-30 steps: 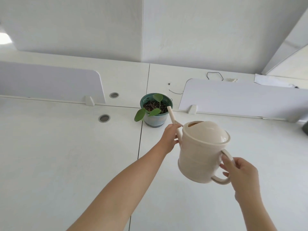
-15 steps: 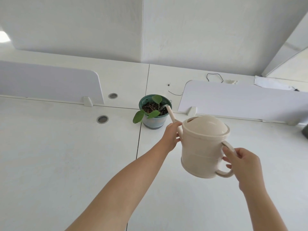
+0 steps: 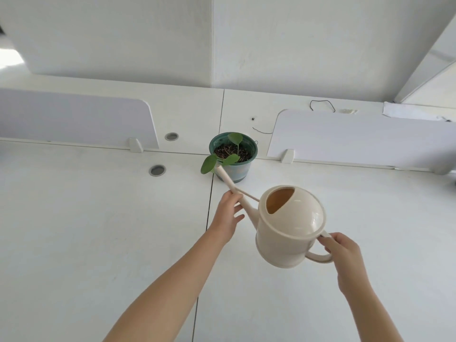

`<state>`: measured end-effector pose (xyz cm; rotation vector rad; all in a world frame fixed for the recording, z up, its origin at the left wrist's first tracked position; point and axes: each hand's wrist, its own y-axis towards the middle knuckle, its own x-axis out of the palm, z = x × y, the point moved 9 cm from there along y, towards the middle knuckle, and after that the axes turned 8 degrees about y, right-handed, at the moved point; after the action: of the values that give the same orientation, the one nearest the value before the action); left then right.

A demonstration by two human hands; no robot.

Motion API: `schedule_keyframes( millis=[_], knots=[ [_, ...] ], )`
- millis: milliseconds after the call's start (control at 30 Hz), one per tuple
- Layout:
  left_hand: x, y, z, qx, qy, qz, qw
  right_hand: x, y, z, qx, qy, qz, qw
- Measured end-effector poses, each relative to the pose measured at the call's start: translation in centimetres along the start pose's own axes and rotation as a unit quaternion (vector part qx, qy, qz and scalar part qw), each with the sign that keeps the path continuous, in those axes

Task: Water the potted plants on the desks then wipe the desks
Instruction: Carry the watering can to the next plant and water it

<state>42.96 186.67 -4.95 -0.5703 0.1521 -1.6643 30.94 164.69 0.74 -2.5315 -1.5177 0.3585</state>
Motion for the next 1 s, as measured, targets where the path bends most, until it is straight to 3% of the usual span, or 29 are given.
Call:
schedule_keyframes(
  millis=[600, 1000],
  knots=[
    [-15.8, -12.2, -0.3, 0.090, -0.052, 0.182, 0.978, 12.5, -2.8, 6.3, 0.034, -0.104, -0.279, 0.954],
    [-18.3, -16.0, -3.4, 0.054, -0.047, 0.234, 0.969, 14.1, -4.7, 8.9, 0.026, -0.146, -0.320, 0.936]
  ],
)
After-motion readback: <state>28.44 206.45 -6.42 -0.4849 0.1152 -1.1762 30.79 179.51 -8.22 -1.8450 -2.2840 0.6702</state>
